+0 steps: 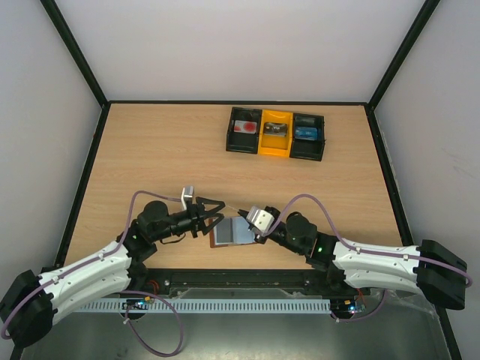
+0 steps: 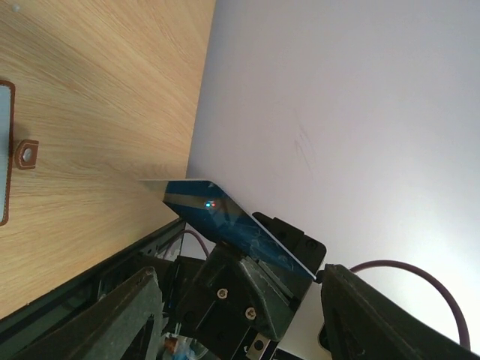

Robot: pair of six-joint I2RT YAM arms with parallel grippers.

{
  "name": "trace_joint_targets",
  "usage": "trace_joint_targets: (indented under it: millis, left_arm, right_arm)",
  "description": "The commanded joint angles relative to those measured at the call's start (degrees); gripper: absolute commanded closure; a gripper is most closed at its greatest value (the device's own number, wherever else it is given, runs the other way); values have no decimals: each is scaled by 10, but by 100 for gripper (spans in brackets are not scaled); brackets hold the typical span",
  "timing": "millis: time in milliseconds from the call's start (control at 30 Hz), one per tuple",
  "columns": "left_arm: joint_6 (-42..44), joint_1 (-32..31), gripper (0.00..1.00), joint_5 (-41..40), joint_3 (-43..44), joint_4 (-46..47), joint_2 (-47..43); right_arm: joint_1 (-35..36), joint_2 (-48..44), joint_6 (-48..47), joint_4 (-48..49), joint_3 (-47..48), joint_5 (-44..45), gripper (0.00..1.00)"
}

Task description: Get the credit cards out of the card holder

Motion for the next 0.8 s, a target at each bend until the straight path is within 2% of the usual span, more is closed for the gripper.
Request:
trace_joint_targets:
  millis: [0, 300, 533, 600, 767]
  left_arm:
    - [-1, -1, 41, 3, -8, 12, 0]
    - [0, -1, 43, 13, -3, 28, 34]
    - [4, -1, 50, 14, -2, 32, 43]
    - [5, -2, 55, 16, -3, 34, 46]
    - [6, -2, 76, 20, -5, 41, 49]
  right_arm:
    - [5, -14, -28, -12, 6, -2, 98]
    - [17, 5, -61, -24, 18, 2, 98]
    - [38, 8, -77, -25, 18, 18, 98]
    - [43, 9, -80, -23, 18, 23, 98]
    - [53, 8, -89, -21, 14, 35, 98]
